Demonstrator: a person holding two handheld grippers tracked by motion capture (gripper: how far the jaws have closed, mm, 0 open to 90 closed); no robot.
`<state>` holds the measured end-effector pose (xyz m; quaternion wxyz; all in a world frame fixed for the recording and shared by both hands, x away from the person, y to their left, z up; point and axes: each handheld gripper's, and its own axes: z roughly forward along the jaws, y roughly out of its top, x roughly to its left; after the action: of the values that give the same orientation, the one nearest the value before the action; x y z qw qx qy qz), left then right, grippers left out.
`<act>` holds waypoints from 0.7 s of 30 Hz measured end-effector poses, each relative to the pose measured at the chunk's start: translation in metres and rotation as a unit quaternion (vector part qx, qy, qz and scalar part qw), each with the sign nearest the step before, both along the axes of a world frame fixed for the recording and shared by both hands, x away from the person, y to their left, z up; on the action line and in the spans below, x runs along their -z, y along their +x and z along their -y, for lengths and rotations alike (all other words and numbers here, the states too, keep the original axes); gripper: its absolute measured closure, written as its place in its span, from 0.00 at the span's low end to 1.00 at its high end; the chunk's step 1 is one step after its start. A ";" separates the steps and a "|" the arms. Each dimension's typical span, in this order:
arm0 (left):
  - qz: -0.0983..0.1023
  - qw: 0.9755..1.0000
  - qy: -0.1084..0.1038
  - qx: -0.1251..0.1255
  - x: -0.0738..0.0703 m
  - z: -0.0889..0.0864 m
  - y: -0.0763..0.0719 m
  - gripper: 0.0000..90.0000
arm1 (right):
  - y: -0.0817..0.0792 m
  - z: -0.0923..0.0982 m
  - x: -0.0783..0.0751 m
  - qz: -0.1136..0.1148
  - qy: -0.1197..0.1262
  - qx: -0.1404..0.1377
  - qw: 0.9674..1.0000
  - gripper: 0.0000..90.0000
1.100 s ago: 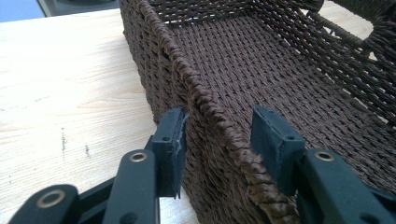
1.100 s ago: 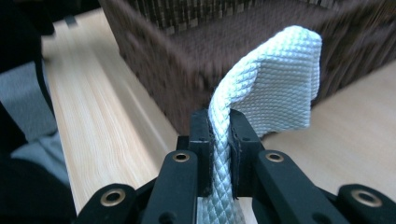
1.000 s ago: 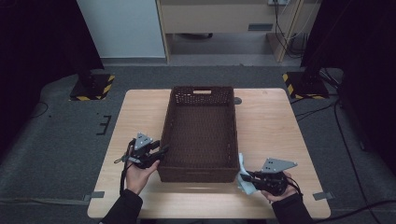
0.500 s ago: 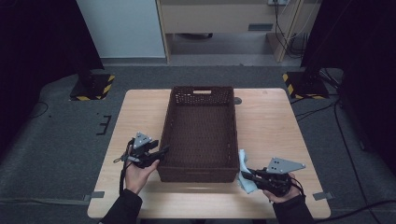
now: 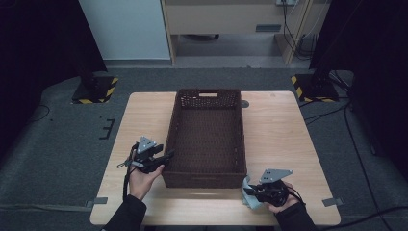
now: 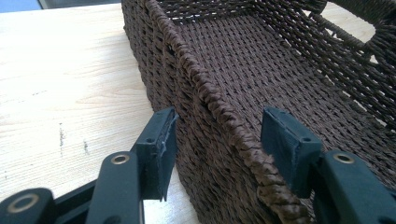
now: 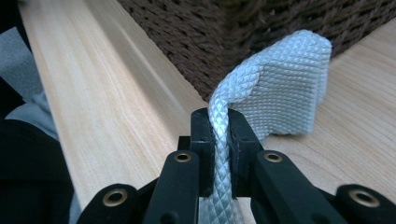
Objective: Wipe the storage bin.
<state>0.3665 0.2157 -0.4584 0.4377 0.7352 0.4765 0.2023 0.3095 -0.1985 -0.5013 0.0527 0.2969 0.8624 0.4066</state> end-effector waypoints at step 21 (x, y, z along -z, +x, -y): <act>0.009 1.000 0.012 0.002 0.000 0.000 0.000 0.46 | 0.027 0.086 -0.014 0.058 0.028 0.206 0.976 0.93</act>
<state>0.3666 0.2153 -0.4585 0.4339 0.7394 0.4684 0.2136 0.3367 -0.2848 -0.4873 0.1769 0.4453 0.7665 0.4277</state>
